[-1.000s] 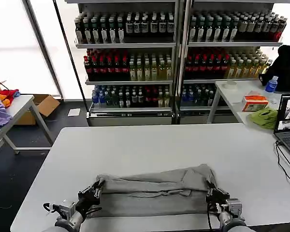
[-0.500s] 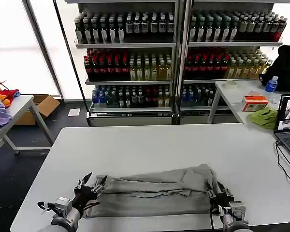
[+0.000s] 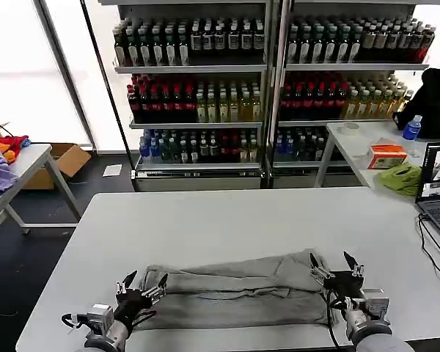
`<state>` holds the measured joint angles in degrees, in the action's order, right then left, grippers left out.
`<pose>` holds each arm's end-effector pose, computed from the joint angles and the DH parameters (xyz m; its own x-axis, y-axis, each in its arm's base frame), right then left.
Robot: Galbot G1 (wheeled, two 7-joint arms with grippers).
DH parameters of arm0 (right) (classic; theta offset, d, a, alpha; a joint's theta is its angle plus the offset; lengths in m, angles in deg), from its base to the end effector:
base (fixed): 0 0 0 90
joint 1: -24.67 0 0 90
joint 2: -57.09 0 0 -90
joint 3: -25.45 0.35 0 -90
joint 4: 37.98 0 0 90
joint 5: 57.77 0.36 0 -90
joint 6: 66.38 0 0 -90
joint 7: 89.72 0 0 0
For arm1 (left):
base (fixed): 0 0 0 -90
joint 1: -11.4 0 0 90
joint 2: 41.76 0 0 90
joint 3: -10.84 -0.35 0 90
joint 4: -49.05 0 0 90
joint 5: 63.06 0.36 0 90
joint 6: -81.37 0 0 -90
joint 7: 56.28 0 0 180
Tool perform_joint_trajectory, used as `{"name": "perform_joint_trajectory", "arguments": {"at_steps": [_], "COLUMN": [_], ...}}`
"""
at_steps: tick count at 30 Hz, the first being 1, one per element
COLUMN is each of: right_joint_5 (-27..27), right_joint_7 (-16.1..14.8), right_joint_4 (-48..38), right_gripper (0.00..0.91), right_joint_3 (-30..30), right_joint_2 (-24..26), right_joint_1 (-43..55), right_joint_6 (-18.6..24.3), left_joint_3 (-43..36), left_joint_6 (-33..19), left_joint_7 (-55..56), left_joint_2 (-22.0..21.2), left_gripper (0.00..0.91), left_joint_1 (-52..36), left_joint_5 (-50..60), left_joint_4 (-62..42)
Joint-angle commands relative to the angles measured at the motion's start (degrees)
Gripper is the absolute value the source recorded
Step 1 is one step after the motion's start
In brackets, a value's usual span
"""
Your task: Fold and organize the clothes.
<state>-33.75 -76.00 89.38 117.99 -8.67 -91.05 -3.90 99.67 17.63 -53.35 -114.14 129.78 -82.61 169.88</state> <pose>0.2077 -0.0656 -0.2274 -0.9531 0.0217 0.3020 0.0038 0.9982 -0.0596 0.1960 0.0441 -0.2874 -0.8922 0.1405 0.4293 0.1272 0.9901 -0.0597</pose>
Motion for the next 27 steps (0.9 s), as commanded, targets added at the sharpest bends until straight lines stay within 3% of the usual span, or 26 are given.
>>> {"name": "perform_joint_trajectory", "arguments": {"at_steps": [1, 5, 7, 8, 9, 10, 11, 12, 27], "right_joint_5": [1.5, 2.2, 2.3, 2.6, 2.8, 3.0, 3.2, 3.3, 5.0], "right_joint_7": [0.1, 0.1, 0.0, 0.1, 0.1, 0.1, 0.1, 0.2, 0.9], "right_joint_4": [2.0, 2.6, 2.9, 3.1, 3.1, 3.2, 3.3, 3.3, 3.6], "right_gripper": [0.907, 0.907, 0.907, 0.907, 0.907, 0.907, 0.907, 0.907, 0.907], "right_joint_3": [0.8, 0.7, 0.6, 0.7, 0.8, 0.8, 0.9, 1.0, 1.5], "right_joint_2": [0.3, 0.5, 0.6, 0.7, 0.8, 0.9, 1.0, 1.0, 1.5], "right_joint_1": [1.2, 1.4, 1.5, 1.6, 1.6, 1.6, 1.6, 1.6, 2.4], "right_joint_6": [-0.3, -0.7, -0.8, -0.9, -1.0, -1.0, -1.0, -1.0, -1.8], "left_joint_3": [0.3, 0.5, 0.6, 0.5, 0.5, 0.5, 0.4, 0.4, 0.7], "left_joint_6": [0.7, 0.8, 0.8, 0.8, 0.8, 0.8, 0.9, 0.9, -1.0], "left_joint_7": [0.0, -0.5, -0.6, -0.8, -0.9, -1.0, -1.1, -1.2, -2.3], "left_joint_2": [-2.9, -3.1, -3.1, -3.2, -3.2, -3.2, -3.2, -3.3, -3.6], "left_gripper": [0.907, 0.796, 0.665, 0.504, 0.423, 0.101, 0.101, 0.02, 0.0], "left_joint_1": [0.2, 0.0, -0.1, -0.1, 0.0, 0.1, 0.2, 0.2, 1.8], "left_joint_5": [0.2, 0.5, 0.7, 0.8, 0.8, 0.9, 0.9, 1.0, 1.4], "left_joint_4": [-2.2, -3.6, -4.4, -4.8, -4.9, -5.0, -5.2, -5.3, -4.4]}}
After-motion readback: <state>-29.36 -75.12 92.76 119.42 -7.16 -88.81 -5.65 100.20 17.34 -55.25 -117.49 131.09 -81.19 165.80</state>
